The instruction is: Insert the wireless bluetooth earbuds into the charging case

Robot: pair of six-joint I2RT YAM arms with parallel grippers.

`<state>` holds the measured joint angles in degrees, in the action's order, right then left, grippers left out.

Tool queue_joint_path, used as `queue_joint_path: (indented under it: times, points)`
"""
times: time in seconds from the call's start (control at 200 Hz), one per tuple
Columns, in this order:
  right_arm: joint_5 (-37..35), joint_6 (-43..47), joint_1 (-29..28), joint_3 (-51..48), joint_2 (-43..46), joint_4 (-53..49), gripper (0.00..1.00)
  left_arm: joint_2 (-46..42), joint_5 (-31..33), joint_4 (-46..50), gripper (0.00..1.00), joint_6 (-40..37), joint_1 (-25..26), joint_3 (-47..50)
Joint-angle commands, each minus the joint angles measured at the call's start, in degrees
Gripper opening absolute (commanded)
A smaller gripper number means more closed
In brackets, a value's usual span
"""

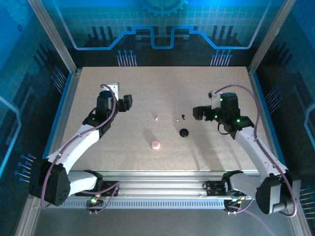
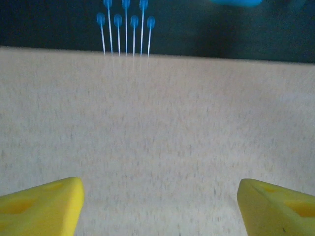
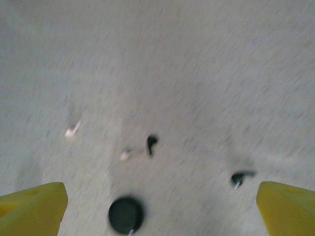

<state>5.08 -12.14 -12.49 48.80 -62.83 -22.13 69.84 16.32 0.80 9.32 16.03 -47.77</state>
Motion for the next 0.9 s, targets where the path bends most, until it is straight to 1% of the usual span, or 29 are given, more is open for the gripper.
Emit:
queue_joint_path:
  times: [0.0, 0.145, 0.31, 0.39, 0.44, 0.48, 0.555, 0.685, 0.77, 0.815, 0.895]
  points:
    - [1.2, -4.3, -5.6, -1.2, 3.7, -13.1, 1.0, 2.2, 1.3, 15.4, 0.81, 6.1, 0.8, -3.6]
    - [-3.3, -10.3, -13.9, -0.7, 5.3, -20.7, 1.0, 3.9, 0.8, 22.6, 0.8, 9.0, 0.9, -6.7]
    - [-3.1, -15.0, -21.8, -0.1, 0.9, -24.2, 0.93, 3.6, -0.3, 22.6, 0.82, 11.2, 0.8, -4.6]
    - [-4.5, -17.9, -25.1, 1.3, -2.1, -25.7, 0.89, 4.5, -0.6, 22.8, 0.83, 11.8, 0.8, -4.4]
    - [-5.6, -20.6, -27.0, 4.1, -3.8, -26.4, 0.89, 5.3, -0.7, 23.3, 0.83, 11.9, 0.7, -4.8]
    - [-6.3, -22.6, -28.4, 5.5, -4.9, -26.6, 0.87, 5.7, -2.1, 23.5, 0.85, 11.9, 0.3, -5.3]
    - [-7.4, -26.1, -31.1, 7.7, -6.9, -26.8, 0.86, 5.9, -6.6, 22.4, 0.85, 11.8, -1.2, -5.1]
    - [-11.1, -32.5, -34.6, 11.8, -11.4, -29.8, 0.85, 6.3, -12.7, 21.0, 0.85, 12.3, -5.3, -4.8]
    - [-11.9, -35.2, -36.1, 14.5, -14.9, -30.7, 0.85, 6.9, -14.1, 21.9, 0.85, 10.9, -7.4, -5.6]
    - [-11.8, -36.3, -36.9, 16.2, -16.9, -31.0, 0.81, 7.5, -14.7, 22.1, 0.84, 10.0, -8.3, -6.2]
    - [-12.6, -38.6, -38.8, 19.2, -20.5, -31.8, 0.78, 9.2, -16.4, 21.8, 0.84, 9.5, -9.5, -7.4]
